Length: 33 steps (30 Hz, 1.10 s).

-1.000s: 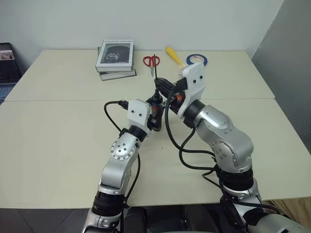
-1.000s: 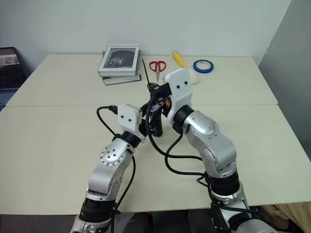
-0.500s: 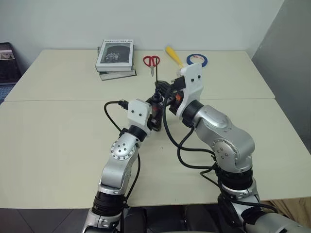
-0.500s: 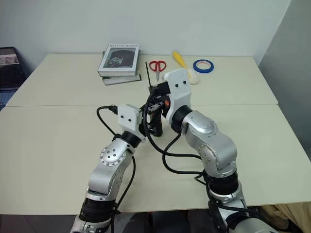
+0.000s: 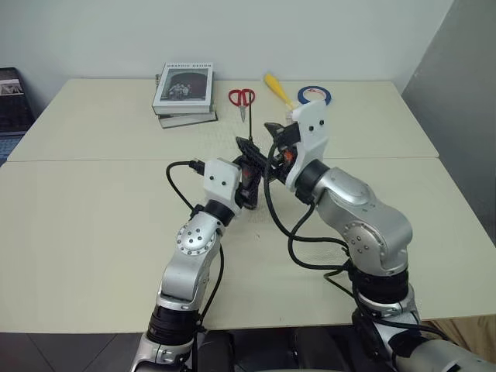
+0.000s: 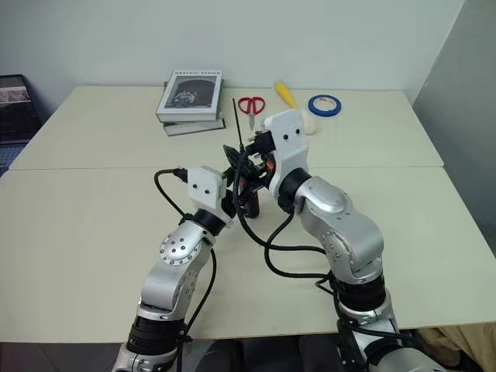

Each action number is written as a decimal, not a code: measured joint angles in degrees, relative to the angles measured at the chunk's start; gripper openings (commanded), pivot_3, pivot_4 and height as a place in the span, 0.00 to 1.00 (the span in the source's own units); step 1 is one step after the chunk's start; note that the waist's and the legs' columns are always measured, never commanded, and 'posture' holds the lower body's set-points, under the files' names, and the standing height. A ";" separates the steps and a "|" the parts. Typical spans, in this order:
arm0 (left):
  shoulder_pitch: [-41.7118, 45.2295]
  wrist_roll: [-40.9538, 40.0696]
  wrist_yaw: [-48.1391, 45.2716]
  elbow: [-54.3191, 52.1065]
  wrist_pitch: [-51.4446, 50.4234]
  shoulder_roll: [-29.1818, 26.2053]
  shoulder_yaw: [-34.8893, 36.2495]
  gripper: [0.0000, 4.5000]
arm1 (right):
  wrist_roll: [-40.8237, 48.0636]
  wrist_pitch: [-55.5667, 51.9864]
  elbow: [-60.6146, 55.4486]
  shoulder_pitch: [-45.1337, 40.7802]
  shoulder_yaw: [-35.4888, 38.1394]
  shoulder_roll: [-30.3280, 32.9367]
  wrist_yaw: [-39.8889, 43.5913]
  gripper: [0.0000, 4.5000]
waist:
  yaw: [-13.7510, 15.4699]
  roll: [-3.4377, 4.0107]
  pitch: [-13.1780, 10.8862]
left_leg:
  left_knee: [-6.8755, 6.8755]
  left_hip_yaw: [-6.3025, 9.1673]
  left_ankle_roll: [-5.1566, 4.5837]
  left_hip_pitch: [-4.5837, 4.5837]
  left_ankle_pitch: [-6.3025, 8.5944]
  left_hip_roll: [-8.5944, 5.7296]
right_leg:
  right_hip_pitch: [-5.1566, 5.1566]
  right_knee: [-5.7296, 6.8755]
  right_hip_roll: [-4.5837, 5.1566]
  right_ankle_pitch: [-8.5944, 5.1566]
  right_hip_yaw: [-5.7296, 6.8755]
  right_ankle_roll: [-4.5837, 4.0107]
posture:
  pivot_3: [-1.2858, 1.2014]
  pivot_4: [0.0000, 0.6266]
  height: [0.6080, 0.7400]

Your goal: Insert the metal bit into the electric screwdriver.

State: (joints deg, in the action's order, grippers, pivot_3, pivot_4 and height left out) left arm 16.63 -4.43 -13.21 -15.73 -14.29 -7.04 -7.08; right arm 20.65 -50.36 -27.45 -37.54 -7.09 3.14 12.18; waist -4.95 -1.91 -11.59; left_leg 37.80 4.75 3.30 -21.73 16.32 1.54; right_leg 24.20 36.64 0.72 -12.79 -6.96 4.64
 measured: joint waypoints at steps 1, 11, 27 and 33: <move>0.09 0.00 0.00 0.07 0.00 0.01 -0.01 0.36 | 0.70 0.00 -0.10 0.14 0.53 0.60 0.53 1.00 | 0.00 0.00 0.00 | 0.00 0.00 0.00 -0.01 0.00 0.00 | 0.00 -0.01 0.00 0.00 0.00 0.00 | 0.52 0.24 1.00; 0.98 -0.04 -0.10 1.01 0.08 0.03 0.00 0.36 | 7.76 -0.10 -0.42 0.28 6.53 7.82 7.62 1.00 | 0.01 0.00 0.00 | 0.00 0.00 0.00 -0.05 0.00 0.00 | 0.00 -0.05 0.00 0.01 0.01 0.01 | 0.52 0.24 1.00; 19.06 0.42 -12.71 6.07 -2.77 -15.54 1.22 0.36 | 19.21 -0.26 -5.89 10.95 14.54 37.08 30.11 1.00 | 0.98 0.02 -0.05 | -0.01 0.01 -0.02 -0.62 0.02 -0.03 | 0.08 -0.80 0.05 0.17 0.05 0.25 | 0.52 0.24 1.00; 29.24 0.55 -36.05 17.11 -5.29 -29.16 -6.49 0.36 | 23.59 -0.27 -8.98 18.05 19.01 49.41 40.05 1.00 | 1.57 0.04 -0.07 | -0.01 -0.02 -0.02 -0.77 0.02 -0.01 | 0.18 -0.83 0.08 0.11 0.13 0.22 | 0.52 0.24 1.00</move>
State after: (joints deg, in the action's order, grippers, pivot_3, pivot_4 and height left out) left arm 45.87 -3.88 -49.26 1.38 -19.58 -36.20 -13.57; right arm 44.24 -50.63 -36.43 -19.49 11.92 52.55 52.24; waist -3.38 -1.87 -11.66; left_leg 37.79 4.73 3.28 -22.50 16.34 1.53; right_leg 24.38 35.80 0.80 -12.68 -6.82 4.86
